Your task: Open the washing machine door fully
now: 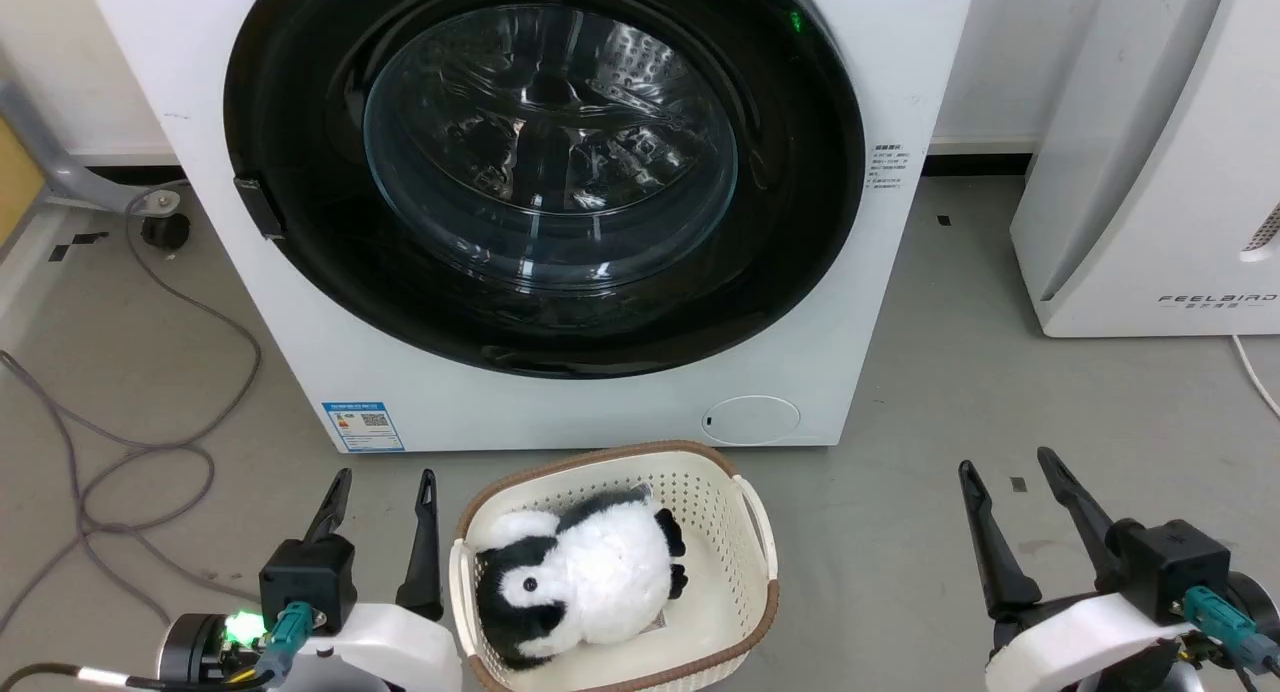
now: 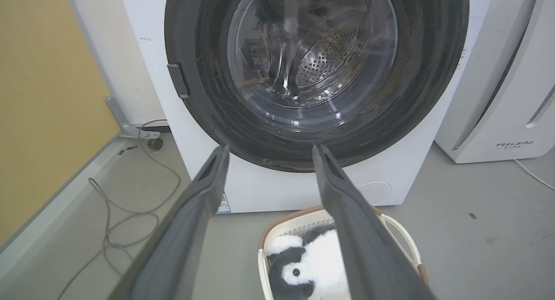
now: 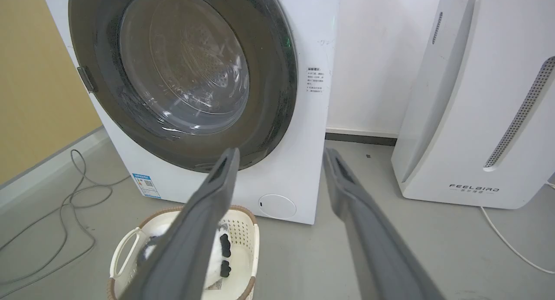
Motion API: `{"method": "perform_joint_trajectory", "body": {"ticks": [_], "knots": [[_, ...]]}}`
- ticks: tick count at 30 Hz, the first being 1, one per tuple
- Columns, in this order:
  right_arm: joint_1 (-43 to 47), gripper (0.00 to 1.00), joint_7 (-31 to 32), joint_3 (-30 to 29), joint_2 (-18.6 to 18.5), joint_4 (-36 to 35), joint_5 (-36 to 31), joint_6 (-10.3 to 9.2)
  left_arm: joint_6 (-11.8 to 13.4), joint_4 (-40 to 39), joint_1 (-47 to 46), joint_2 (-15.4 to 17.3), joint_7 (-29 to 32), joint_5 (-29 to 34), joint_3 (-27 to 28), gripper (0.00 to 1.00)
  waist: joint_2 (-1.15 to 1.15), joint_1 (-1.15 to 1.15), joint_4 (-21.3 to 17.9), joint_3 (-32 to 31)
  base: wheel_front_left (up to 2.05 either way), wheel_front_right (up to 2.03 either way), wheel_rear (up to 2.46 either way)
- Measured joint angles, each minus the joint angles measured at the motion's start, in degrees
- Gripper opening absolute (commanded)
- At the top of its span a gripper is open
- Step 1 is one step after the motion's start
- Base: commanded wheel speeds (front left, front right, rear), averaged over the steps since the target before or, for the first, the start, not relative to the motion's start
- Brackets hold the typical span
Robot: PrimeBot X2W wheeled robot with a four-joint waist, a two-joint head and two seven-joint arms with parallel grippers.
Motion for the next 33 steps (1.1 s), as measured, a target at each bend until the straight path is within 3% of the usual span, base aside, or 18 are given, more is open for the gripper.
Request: {"method": "perform_joint_trajectory", "body": {"ticks": [11,12,13,21,33], "knots": [[0.0,1.0,-1.2,-0.1,0.0,-0.6,3.3,0.0,0.8,0.1,0.0,0.0,-1.3,-0.2,-0.4,1.0,0.0,0.0,0.1,0.1,0.0,0.0,0.0],[0.0,0.31,-1.3,-0.1,0.0,-0.7,3.8,0.0,0.8,0.1,0.0,0.0,-1.5,-0.3,-0.4,1.0,0.0,0.0,0.1,0.1,0.0,0.0,0.0],[0.0,0.0,-1.4,-0.2,0.0,-0.7,4.5,0.0,0.8,0.2,0.0,0.0,-1.5,-0.3,-0.4,1.0,0.0,0.0,0.1,0.1,0.0,0.0,0.0],[0.0,0.0,-2.1,-0.2,0.0,-0.5,15.2,0.0,1.4,0.4,0.0,0.0,-2.5,-0.7,-0.8,1.0,0.0,0.0,0.1,0.1,0.0,0.0,0.0],[0.0,0.0,-3.8,0.6,0.0,0.6,39.6,-0.01,2.0,0.7,-0.5,0.0,-3.9,-1.0,-1.2,1.0,0.0,0.0,0.2,0.3,0.0,0.0,0.0]]}}
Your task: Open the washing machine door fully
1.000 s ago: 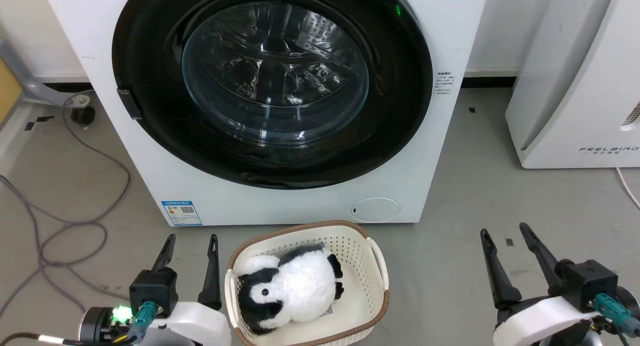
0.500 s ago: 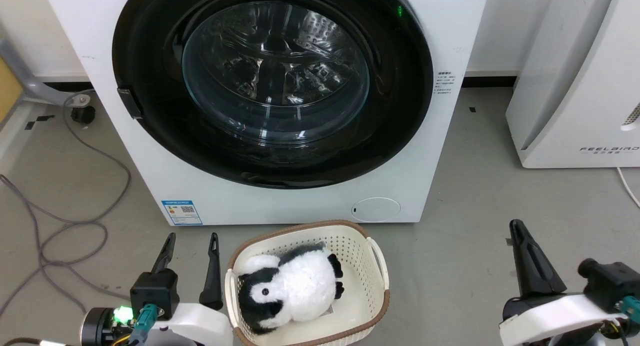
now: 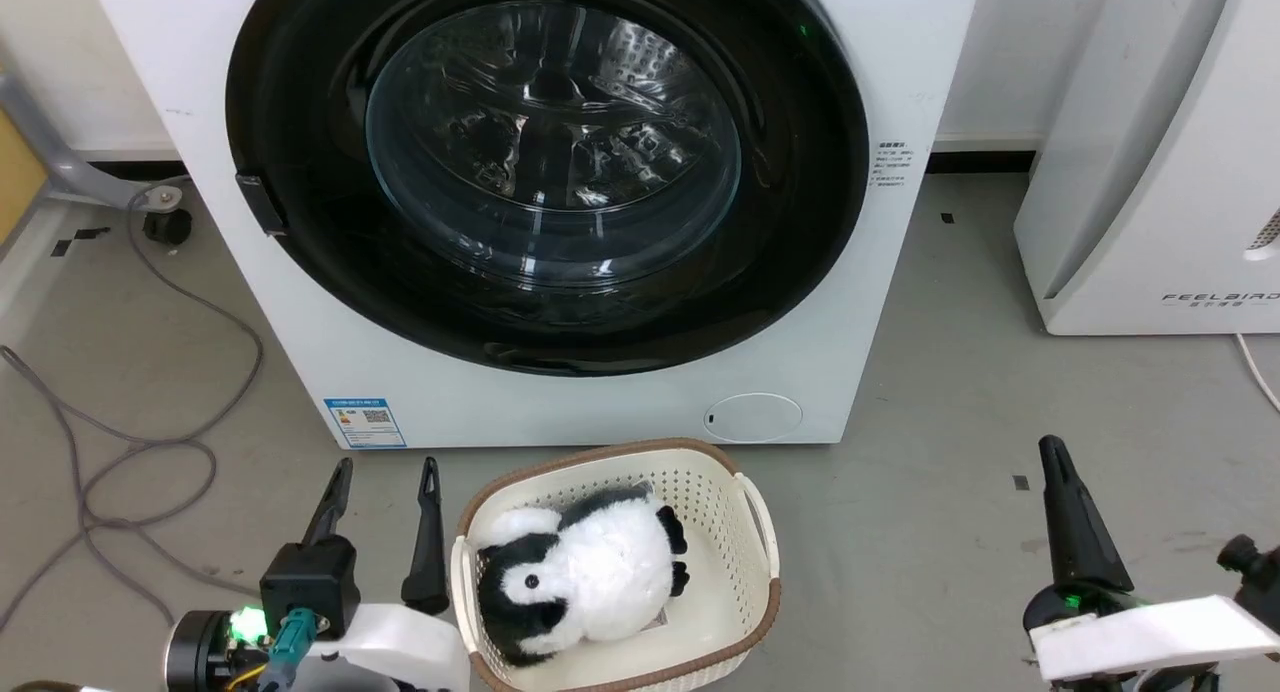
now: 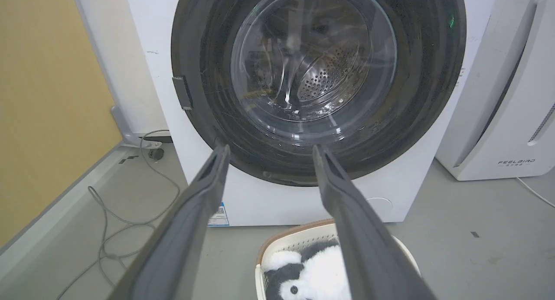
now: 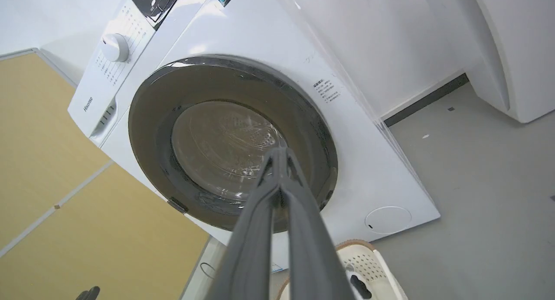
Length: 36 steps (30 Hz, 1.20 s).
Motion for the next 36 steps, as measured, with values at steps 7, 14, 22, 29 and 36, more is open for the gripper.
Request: {"method": "perform_joint_trajectory", "body": {"ticks": [7,14,22,29,36], "knots": [[-0.3,0.0,0.4,-0.6,0.0,0.4,11.4,0.0,0.3,0.0,-0.5,0.0,-0.9,-0.2,-0.2,1.0,0.0,0.0,0.2,0.6,0.0,0.0,0.0],[-3.9,0.0,2.9,-4.2,0.0,3.0,17.9,0.0,0.5,0.0,-1.4,0.0,-1.7,-0.3,-0.4,1.0,0.0,0.0,0.5,1.9,0.0,0.0,0.0],[-9.8,0.0,5.6,-8.3,-0.4,7.7,21.9,0.0,0.6,0.0,-3.4,0.0,-2.6,-0.3,-0.7,1.0,0.0,0.0,1.3,4.1,0.0,0.0,0.0],[-19.4,0.0,7.5,-10.4,-3.0,13.5,25.6,0.0,0.8,-0.4,-6.3,0.0,-3.6,-0.2,-0.9,1.0,0.0,0.01,2.5,7.6,0.0,0.0,0.0],[-28.1,0.0,8.9,-11.1,-5.2,19.3,29.5,0.0,1.6,-0.7,-8.2,0.0,-4.3,-0.3,-1.5,1.0,0.0,0.01,3.5,11.3,0.0,0.0,0.0]]}}
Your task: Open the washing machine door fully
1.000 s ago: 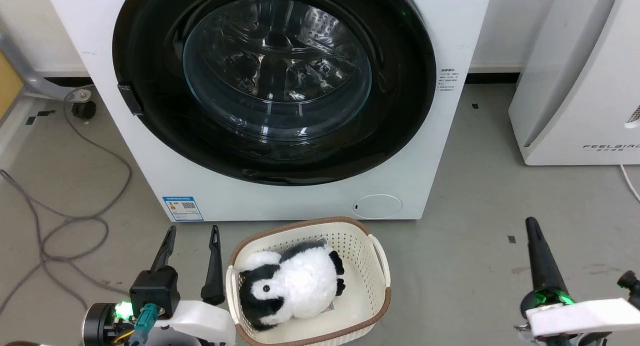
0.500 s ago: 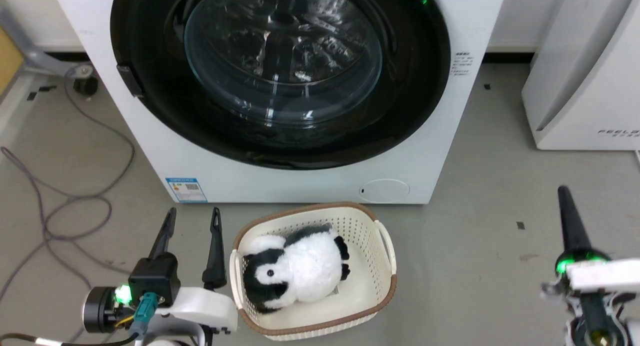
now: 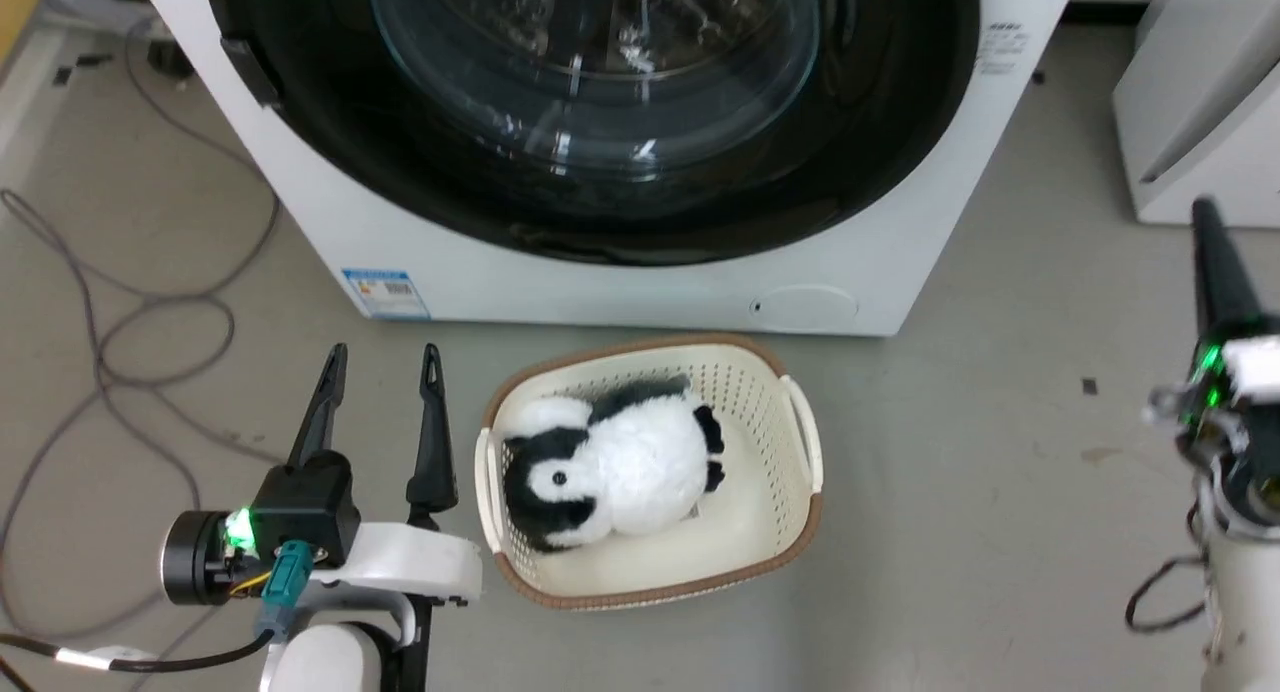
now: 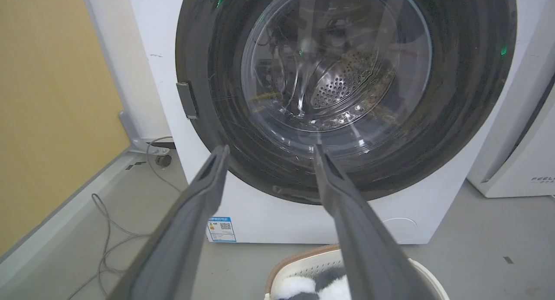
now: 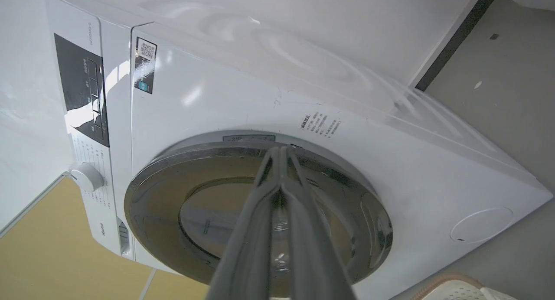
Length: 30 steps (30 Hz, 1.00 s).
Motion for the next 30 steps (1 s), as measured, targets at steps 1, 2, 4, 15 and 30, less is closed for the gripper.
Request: {"method": "perform_joint_trajectory", "body": {"ticks": [1,2,4,15,30], "knots": [[-1.4,0.0,0.0,0.0,-0.4,1.0,0.5,-0.01,0.2,-0.1,-0.3,0.0,-0.1,-0.1,-0.2,1.0,0.0,0.0,0.2,0.6,0.0,0.0,0.0],[-2.7,0.0,0.2,0.0,-0.8,1.8,0.9,-0.01,0.3,-0.1,-0.6,0.0,-0.3,-0.1,-0.3,1.0,0.0,0.0,0.3,1.1,0.0,0.0,0.0],[-5.6,0.0,0.6,0.2,-1.6,3.4,1.7,0.0,0.5,-0.2,-1.3,0.0,-0.5,-0.1,-0.5,1.0,0.0,0.0,0.6,2.2,0.0,0.0,0.0],[-20.0,0.0,3.7,4.1,-5.3,12.4,4.4,0.0,1.6,-0.6,-5.1,0.0,-1.8,-1.0,-1.7,1.0,0.0,0.0,2.4,7.9,0.0,0.0,0.0],[-34.7,0.0,7.5,9.3,-8.3,22.3,9.3,0.0,3.5,-0.9,-8.9,0.0,-3.6,-2.2,-3.7,1.0,0.0,0.0,5.6,14.7,0.0,0.0,0.0]]}}
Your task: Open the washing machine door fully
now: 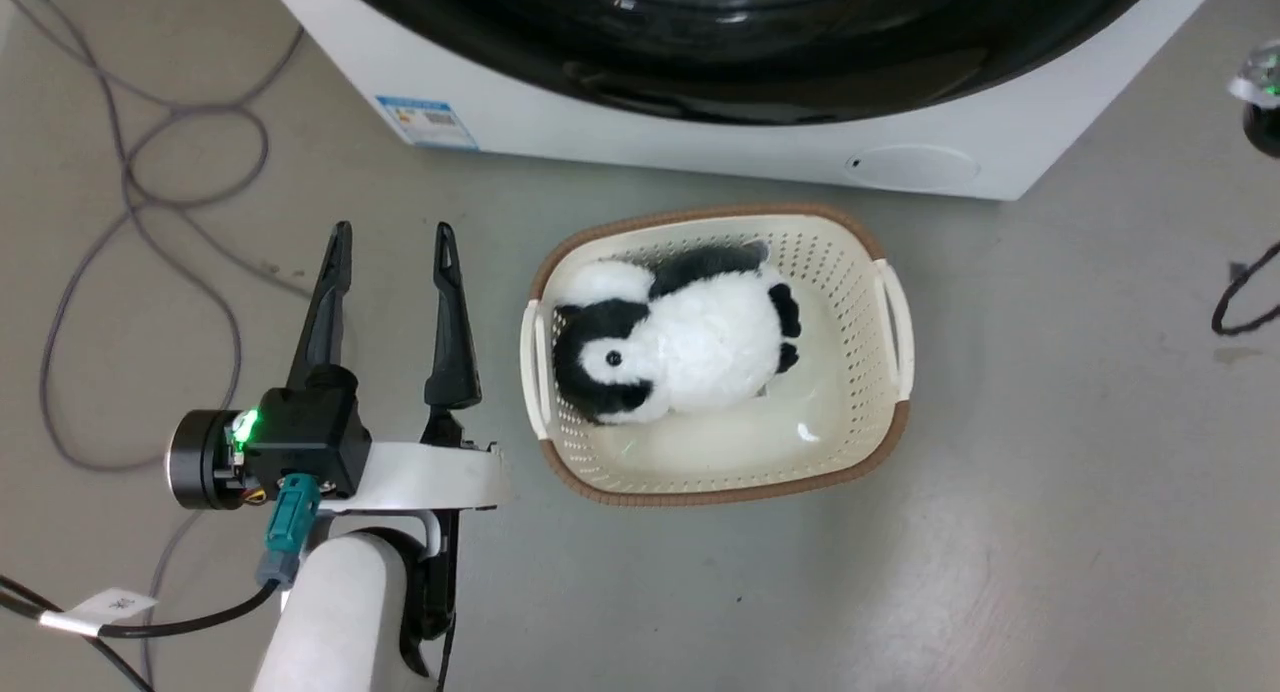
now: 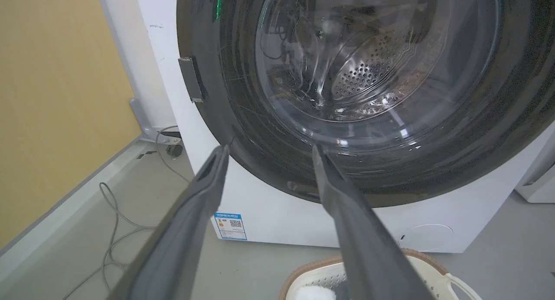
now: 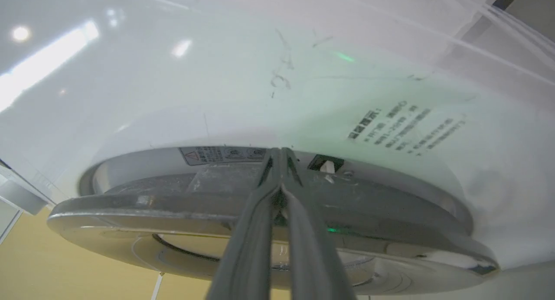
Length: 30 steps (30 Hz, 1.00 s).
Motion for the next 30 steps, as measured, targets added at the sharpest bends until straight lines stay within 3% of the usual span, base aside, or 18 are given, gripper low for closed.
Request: {"method": "perform_joint_trajectory", "body": {"ticks": [7,20,30], "knots": [[-1.7,0.0,3.8,2.2,-1.4,1.0,3.9,0.0,0.8,0.1,-1.2,0.0,-0.9,-0.5,-0.8,1.0,0.0,0.0,0.9,1.9,0.0,0.0,0.0],[1.6,0.0,10.9,6.3,-3.1,-0.7,4.0,-0.19,0.7,0.8,-1.2,0.0,-0.9,-0.7,-0.3,1.0,0.0,-0.01,-0.6,-0.6,0.0,0.0,0.0],[7.0,0.0,12.8,7.8,-1.2,-3.6,5.4,-0.26,-0.6,1.7,-0.5,0.0,-0.9,0.3,0.8,1.0,0.0,-0.01,-2.7,-4.0,0.0,0.0,0.0]]}}
